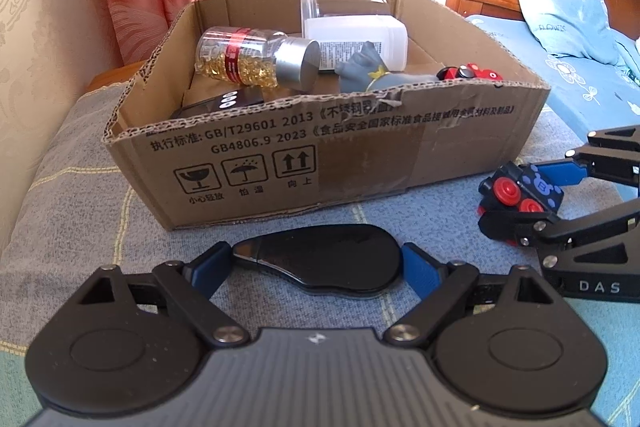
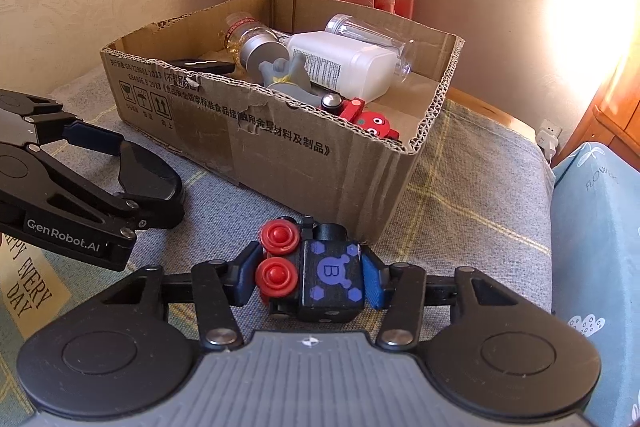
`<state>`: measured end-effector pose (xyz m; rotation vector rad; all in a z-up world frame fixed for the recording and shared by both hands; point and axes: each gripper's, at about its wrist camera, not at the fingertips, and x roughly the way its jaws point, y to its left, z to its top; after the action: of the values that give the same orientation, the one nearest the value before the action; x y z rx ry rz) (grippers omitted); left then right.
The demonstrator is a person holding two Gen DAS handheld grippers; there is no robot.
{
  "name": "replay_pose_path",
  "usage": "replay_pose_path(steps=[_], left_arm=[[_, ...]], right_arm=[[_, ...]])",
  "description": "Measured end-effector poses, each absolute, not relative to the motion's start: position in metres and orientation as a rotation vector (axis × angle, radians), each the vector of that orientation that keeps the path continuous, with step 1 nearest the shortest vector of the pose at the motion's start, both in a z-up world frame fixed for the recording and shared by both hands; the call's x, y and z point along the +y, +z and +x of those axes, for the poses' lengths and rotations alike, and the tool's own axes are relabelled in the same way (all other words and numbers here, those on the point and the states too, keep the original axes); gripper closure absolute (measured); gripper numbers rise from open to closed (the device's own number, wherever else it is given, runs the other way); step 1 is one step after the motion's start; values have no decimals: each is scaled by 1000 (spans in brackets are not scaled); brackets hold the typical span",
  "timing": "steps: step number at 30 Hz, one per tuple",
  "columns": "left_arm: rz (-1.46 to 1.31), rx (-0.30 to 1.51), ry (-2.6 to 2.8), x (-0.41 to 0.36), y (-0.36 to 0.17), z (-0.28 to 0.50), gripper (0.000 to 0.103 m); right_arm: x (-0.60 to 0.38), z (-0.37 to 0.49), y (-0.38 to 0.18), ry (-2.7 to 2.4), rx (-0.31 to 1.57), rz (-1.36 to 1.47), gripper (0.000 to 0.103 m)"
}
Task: Organize rigid objects
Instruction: 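Lift the cube toy with right tool while left tool grips the black oval pad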
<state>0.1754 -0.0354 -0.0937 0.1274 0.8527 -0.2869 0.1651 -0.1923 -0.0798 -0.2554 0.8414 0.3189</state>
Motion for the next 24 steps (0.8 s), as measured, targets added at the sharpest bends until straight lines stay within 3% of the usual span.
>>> replay_pose_path(steps=[10,24], left_arm=[[185,852,-406,-35,-68,161,13],[213,704,-509,-36,4,156,13]], right_arm=[[-201,151,-62,302,852,-259,48],[-208,147,0,301,732,-316,48]])
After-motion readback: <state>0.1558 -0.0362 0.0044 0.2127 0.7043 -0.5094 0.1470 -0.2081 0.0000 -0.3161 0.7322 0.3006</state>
